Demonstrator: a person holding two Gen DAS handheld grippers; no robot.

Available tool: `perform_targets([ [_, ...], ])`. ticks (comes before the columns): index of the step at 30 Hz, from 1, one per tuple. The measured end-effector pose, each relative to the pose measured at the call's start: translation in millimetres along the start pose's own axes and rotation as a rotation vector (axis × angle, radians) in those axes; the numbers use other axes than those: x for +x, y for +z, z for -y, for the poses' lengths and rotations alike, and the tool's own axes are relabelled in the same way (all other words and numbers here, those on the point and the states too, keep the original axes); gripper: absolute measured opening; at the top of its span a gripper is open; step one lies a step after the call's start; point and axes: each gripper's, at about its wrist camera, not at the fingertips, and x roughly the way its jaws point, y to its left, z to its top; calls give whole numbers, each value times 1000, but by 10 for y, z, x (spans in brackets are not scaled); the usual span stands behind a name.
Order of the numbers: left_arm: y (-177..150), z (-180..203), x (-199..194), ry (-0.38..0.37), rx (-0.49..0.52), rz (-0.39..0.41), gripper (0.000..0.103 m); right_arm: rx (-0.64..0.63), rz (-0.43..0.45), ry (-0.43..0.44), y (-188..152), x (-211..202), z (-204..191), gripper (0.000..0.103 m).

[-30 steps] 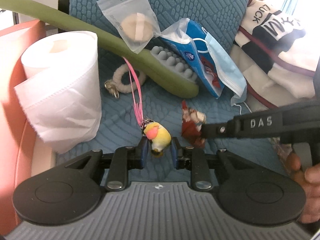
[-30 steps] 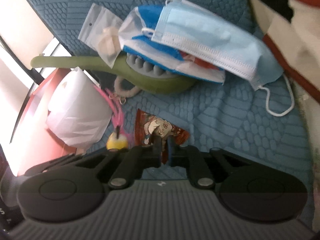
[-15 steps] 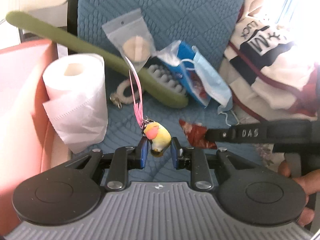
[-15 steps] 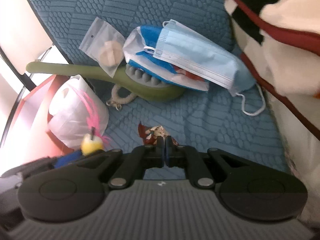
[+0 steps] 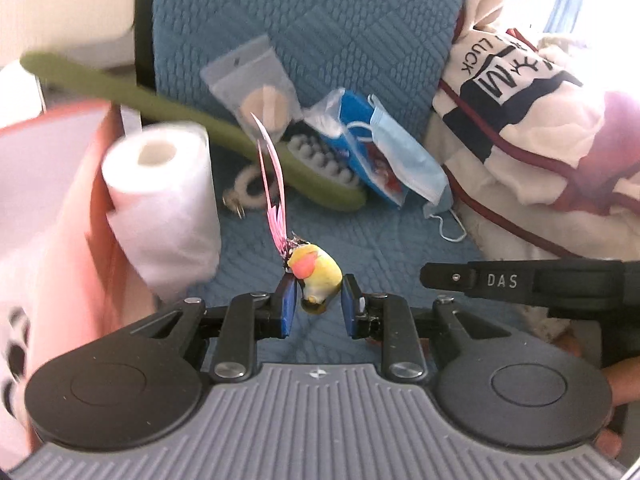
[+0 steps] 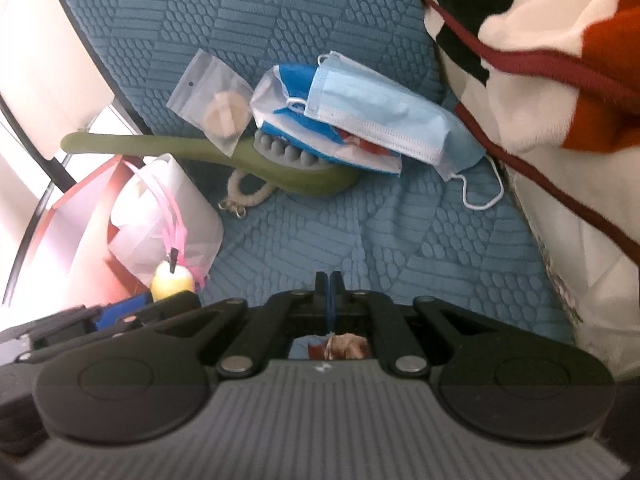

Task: Organize soft objects
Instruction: 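Lift the yellow bird toy with the left tool while the right tool lifts the brown wrapper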

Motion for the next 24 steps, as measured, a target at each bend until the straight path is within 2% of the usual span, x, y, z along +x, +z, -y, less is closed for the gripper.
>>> perform_targets([
  [6, -106, -128, -46, 14, -24, -12, 28, 55, -23, 5, -39, 104, 77, 6],
  [8, -110, -197, -71, 18, -43, -10, 28, 80, -22, -32, -50, 127, 119, 8],
  [10, -116, -264, -106, 16, -73, -4, 28, 112, -61, -64, -70, 197, 172, 12],
  [12, -128, -292, -140, 10, -95, 2, 28, 121, -90, -71, -105, 251, 202, 28],
  [13, -137, -296, -158, 8, -99, 5, 28, 120, -99, -72, -127, 269, 197, 47],
  [14, -146, -296, -176, 5, -103, 8, 28, 111, -102, -72, -149, 277, 184, 53],
  [24, -202, -287, -255, -22, -117, 12, 28, -14, -155, -120, -317, 430, 43, 52],
])
